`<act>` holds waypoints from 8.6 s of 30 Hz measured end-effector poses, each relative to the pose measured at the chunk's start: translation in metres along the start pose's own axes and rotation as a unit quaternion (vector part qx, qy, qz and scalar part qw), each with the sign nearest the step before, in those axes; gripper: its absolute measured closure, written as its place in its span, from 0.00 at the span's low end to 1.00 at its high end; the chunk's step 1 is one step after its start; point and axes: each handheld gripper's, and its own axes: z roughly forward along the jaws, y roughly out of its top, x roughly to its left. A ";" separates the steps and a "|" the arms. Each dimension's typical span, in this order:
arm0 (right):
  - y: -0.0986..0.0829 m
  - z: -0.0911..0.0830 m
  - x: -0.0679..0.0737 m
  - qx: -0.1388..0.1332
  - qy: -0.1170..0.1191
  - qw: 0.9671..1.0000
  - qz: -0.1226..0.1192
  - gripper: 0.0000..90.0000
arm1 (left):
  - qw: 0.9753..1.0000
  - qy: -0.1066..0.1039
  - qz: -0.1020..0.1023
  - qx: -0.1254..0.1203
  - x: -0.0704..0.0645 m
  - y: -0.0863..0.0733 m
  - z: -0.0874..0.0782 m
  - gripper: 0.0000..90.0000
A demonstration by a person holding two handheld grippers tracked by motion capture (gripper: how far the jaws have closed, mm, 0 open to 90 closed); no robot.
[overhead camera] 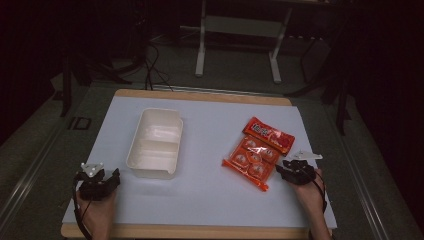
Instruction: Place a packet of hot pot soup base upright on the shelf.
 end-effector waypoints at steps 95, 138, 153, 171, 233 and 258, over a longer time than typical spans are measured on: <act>0.084 0.065 -0.041 0.046 0.045 0.998 0.010 0.74 | 0.998 -0.038 0.057 0.018 -0.018 -0.005 0.007 0.54; 0.100 0.037 -0.038 0.082 0.034 0.995 -0.042 1.00 | 0.998 -0.036 0.052 0.017 -0.017 -0.005 0.006 0.54; 0.128 -0.004 -0.026 0.059 0.054 0.994 -0.077 1.00 | 0.998 -0.037 0.052 0.016 -0.017 -0.005 0.006 0.54; 0.164 -0.039 -0.010 -0.021 0.075 0.993 -0.089 1.00 | 0.998 -0.037 0.051 0.014 -0.016 -0.005 0.006 0.54; 0.208 -0.034 0.035 0.116 0.212 0.955 -0.169 0.86 | 0.998 -0.037 0.052 0.015 -0.017 -0.005 0.006 0.53; 0.214 -0.031 0.054 0.146 0.131 0.959 -0.205 1.00 | 0.998 -0.035 0.053 0.017 -0.017 -0.005 0.006 0.53</act>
